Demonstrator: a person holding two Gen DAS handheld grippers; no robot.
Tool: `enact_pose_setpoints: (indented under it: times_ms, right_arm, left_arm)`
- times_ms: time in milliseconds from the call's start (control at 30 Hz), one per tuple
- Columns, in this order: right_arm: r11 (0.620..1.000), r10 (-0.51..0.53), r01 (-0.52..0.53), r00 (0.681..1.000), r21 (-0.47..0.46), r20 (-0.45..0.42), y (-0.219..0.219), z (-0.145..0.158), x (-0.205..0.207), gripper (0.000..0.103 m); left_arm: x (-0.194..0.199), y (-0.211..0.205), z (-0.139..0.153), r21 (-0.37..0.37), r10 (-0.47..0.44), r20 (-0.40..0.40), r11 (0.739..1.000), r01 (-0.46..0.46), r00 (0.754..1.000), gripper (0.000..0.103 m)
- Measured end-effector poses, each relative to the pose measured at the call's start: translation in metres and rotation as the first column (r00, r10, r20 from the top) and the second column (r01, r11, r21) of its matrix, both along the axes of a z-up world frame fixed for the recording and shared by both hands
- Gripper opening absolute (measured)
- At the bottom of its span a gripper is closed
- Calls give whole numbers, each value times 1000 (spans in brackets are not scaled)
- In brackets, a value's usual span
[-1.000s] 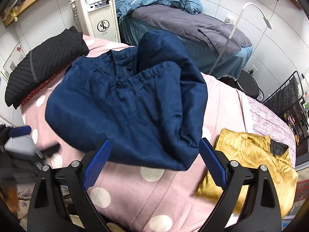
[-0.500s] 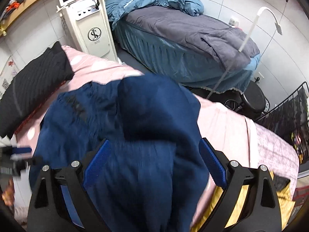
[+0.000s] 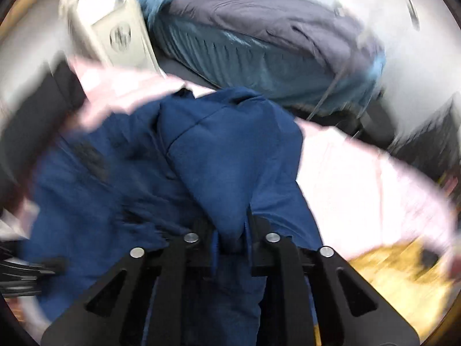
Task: Fold large clothes
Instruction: 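Grasp the navy jacket with the right gripper and lift it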
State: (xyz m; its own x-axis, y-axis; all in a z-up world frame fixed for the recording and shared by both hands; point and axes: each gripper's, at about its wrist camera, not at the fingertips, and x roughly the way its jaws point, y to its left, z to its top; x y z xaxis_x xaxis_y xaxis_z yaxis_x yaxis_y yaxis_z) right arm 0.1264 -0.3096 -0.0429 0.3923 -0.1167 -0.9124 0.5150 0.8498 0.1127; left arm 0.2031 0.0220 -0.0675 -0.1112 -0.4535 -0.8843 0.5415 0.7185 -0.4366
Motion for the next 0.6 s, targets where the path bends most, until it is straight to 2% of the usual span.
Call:
enact_pose_setpoints:
  times_ms: [67,133,200,300,367,467,533,567,600]
  right_arm:
    - [982,-97,78,990,172,105,-20,22,-29,10]
    - [949,-188,131,966,285,180,-35,44,-59,8]
    - [930,-237,146,940,338,245,-45,70,-95,0]
    - [941,-239,125,903,314,357,-47,121,-155,0]
    - [965,-219,151,915,214,340,-45,145,-193,0]
    - [982,-183,168,953,85,240,-42,141,-227,1]
    - [980,-194,181,963,83,188,-42,121,-234,20]
    - [976,-193,172,966,131,172,-42,106,-233,63]
    - [971,-193,162,966,174,175,-40,93,-229,87]
  left_arm:
    - [1,5,12,-25,-18,32,1000,19,999,17]
    - [2,17,33,-80,-17,55,997,21,998,15]
    - [-1,33,59,-142,-5,83,990,17,997,14]
    - [-17,55,90,-163,-12,156,986,38,988,12]
    - [-29,67,97,-133,-23,173,990,46,985,12]
    - [-54,76,88,-90,-6,158,996,20,987,11]
    - [-70,75,79,-84,12,114,996,-3,993,10]
    - [-81,70,74,-80,9,96,997,-2,995,10]
    - [-95,63,71,-73,-3,91,997,9,996,10]
